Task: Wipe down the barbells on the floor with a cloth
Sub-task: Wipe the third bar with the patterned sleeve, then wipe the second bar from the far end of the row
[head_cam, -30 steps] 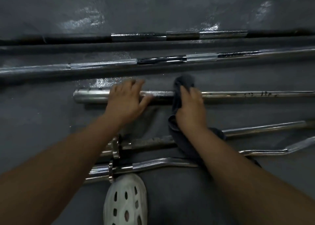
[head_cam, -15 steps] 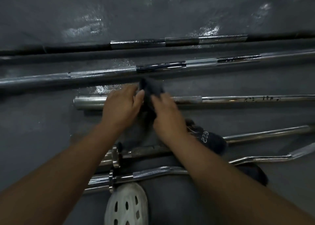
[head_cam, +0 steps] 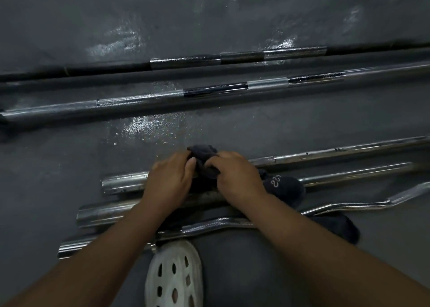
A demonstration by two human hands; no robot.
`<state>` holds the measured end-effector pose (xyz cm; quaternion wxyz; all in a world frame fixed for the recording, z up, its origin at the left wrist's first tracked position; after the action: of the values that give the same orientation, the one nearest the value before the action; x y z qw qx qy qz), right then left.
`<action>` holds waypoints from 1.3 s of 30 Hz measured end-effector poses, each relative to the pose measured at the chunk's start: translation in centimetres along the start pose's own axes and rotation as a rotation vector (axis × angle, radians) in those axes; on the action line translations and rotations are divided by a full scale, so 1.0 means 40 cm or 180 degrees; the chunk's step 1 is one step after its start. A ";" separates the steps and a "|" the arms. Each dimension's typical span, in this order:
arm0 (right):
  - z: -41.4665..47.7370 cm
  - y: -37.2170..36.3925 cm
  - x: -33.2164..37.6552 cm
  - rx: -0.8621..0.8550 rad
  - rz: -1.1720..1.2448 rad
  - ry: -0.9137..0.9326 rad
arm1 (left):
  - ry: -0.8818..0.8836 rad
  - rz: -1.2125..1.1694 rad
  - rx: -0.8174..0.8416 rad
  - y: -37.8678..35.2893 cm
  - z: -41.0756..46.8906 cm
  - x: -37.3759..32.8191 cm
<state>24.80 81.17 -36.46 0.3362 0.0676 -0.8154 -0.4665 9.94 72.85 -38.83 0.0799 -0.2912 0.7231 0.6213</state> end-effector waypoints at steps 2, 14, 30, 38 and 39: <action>-0.024 0.015 0.005 0.0191 -0.0366 0.0153 | -0.0040 -0.0087 0.0028 0.001 -0.014 -0.004; -0.146 0.176 -0.018 -0.1288 -0.0422 0.0380 | -0.0602 0.0545 -0.0331 0.150 -0.082 -0.227; -0.648 0.520 -0.187 -0.1901 -0.0507 0.1353 | -0.0671 0.1324 -0.1112 0.233 -0.406 -0.824; -0.945 0.736 -0.452 -0.2343 -0.0826 0.1314 | -0.1032 0.1360 -0.1316 0.175 -0.535 -1.277; -0.970 0.760 -0.480 -0.2357 -0.0866 0.1282 | -0.1093 0.1403 -0.1320 0.166 -0.541 -1.321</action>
<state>69.39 78.43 -8.12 0.4255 0.1389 -0.4951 -0.7447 55.01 69.77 -3.31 0.0034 -0.0292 0.6030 0.7972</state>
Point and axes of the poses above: each hand's wrist, its own z-axis towards the middle knuckle, its own y-axis out of the back of the hand, x = y × z, the point moved 2 cm from there along z, towards the middle knuckle, and after that the axes turned 5 degrees about -y, right-handed, at the moved point
